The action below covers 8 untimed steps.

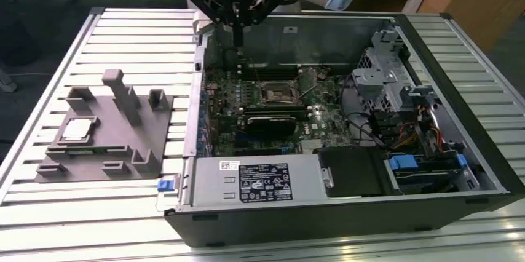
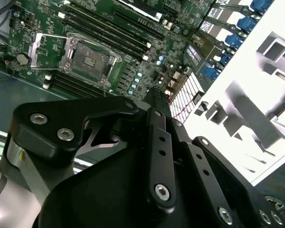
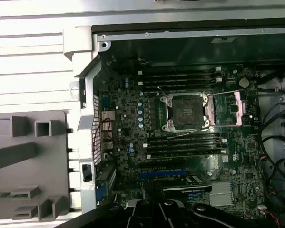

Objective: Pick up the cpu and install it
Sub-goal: 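Reach for the cpu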

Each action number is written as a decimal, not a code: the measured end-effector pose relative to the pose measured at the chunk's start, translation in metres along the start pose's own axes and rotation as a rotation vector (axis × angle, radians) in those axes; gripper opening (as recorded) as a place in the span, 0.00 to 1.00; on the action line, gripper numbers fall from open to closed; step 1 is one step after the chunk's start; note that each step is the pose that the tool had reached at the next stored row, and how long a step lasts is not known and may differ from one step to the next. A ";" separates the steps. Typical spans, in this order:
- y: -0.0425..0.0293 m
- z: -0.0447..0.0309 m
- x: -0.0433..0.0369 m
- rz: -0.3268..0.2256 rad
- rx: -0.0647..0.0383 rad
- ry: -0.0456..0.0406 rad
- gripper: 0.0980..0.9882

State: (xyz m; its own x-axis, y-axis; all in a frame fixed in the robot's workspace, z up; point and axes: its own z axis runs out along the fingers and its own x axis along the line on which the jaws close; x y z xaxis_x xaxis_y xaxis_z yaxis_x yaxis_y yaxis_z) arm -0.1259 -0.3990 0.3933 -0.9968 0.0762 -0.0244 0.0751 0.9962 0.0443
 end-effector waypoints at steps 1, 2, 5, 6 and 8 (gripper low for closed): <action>-0.0001 0.0000 0.0011 0.000 0.000 -0.0001 0.01; -0.0002 0.0000 0.0022 0.000 0.000 0.0000 0.01; -0.0004 -0.0001 0.0061 0.000 0.000 -0.0001 0.01; -0.0005 -0.0002 0.0075 0.000 0.000 0.0000 0.01; -0.0007 -0.0002 0.0102 0.000 0.000 -0.0001 0.01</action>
State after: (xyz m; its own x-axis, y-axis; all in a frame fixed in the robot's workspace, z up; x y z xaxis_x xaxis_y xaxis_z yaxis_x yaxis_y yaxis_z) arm -0.1362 -0.3989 0.3933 -0.9968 0.0763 -0.0245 0.0752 0.9962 0.0444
